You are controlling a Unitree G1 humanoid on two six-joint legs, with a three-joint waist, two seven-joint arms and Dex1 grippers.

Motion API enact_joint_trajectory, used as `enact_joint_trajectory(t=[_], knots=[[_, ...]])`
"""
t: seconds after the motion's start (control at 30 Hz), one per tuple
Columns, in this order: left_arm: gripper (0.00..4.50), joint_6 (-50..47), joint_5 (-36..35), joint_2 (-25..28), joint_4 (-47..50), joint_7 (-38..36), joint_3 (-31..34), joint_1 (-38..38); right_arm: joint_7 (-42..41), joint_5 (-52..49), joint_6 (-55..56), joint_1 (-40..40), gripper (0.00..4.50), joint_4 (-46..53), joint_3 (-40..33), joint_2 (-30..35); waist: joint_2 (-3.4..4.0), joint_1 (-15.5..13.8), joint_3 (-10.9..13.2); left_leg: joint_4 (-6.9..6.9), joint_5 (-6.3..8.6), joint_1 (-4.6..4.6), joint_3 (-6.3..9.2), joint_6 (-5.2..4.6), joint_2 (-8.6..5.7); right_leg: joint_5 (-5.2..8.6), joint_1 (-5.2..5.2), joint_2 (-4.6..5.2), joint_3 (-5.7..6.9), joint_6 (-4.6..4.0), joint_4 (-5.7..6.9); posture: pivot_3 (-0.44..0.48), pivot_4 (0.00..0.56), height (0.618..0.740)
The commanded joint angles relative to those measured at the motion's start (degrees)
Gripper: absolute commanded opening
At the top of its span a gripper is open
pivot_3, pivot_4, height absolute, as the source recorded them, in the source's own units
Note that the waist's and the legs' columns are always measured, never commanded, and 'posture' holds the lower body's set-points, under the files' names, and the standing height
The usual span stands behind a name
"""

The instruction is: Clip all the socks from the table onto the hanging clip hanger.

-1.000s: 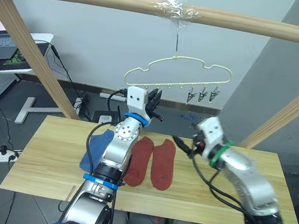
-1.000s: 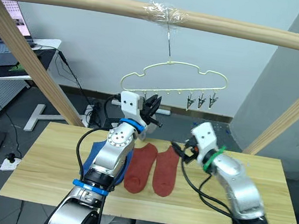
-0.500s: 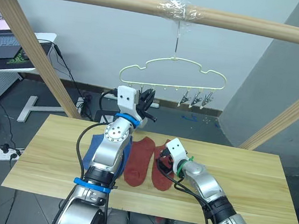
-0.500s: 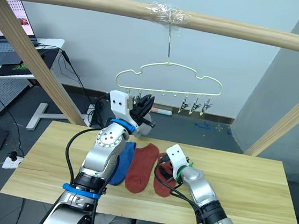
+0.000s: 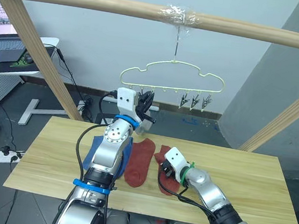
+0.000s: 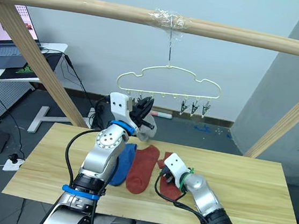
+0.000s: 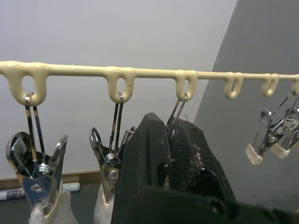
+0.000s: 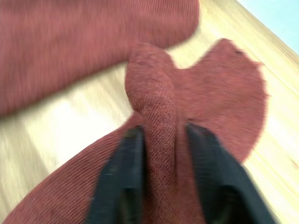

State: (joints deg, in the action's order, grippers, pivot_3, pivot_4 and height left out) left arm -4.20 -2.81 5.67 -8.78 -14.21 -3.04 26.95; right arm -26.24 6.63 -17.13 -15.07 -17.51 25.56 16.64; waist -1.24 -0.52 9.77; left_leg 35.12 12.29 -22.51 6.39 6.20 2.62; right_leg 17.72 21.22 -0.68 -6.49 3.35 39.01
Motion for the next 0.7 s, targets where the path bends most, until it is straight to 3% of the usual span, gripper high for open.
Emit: enact_joint_trajectory(t=[0.03, 0.17, 0.37, 0.53, 0.7], knots=[[0.11, -1.7, -1.8, 0.5, 1.4, -1.9, 0.5, -0.2, -3.0, 1.3, -0.4, 3.2, 0.11, 0.2, -1.3, 5.0, -0.06, 0.0, -0.2, 0.01, 0.00, 0.02, 0.00, 0.00, 0.00, 0.01, -0.02, 0.00, 0.00, 0.03, 0.00, 0.132, 0.142, 0.740], [0.11, -8.8, -8.1, -0.1, 2.4, -4.6, 2.4, -0.8, -6.3, 1.9, 6.1, 3.8, 0.04, 7.7, -2.3, 10.0, -0.05, 0.3, -0.2, 0.00, -0.01, 0.11, 0.00, -0.03, 0.02, 0.08, -0.07, -0.03, -0.02, 0.13, 0.02, 0.108, 0.149, 0.740], [0.11, -35.3, -34.9, -6.6, 4.5, -0.1, 17.6, 0.9, -3.9, 7.5, 23.9, 3.5, 0.04, 17.8, -2.4, 14.6, -0.05, 1.4, -0.2, -0.01, -0.01, 0.12, -0.08, -0.04, 0.03, 0.10, -0.04, -0.03, -0.11, 0.18, 0.02, 0.106, 0.151, 0.740], [0.11, -50.1, -51.6, -6.1, 5.1, 2.3, 25.1, 1.5, -1.6, 9.5, 33.3, 4.6, 0.04, 24.7, -3.8, 14.8, -0.07, 1.9, -0.2, -0.02, -0.01, 0.10, -0.05, -0.03, 0.04, 0.11, -0.06, -0.03, -0.11, 0.19, -0.01, 0.099, 0.151, 0.740], [0.11, -53.9, -57.9, -5.7, 6.5, 5.4, 26.7, 1.8, 1.3, 11.1, 34.6, 3.3, 0.04, 26.6, -5.5, 12.7, -0.10, 1.9, -0.2, -0.01, -0.02, 0.11, -0.03, -0.02, 0.04, 0.10, -0.06, -0.03, -0.09, 0.18, 0.00, 0.092, 0.151, 0.740]])
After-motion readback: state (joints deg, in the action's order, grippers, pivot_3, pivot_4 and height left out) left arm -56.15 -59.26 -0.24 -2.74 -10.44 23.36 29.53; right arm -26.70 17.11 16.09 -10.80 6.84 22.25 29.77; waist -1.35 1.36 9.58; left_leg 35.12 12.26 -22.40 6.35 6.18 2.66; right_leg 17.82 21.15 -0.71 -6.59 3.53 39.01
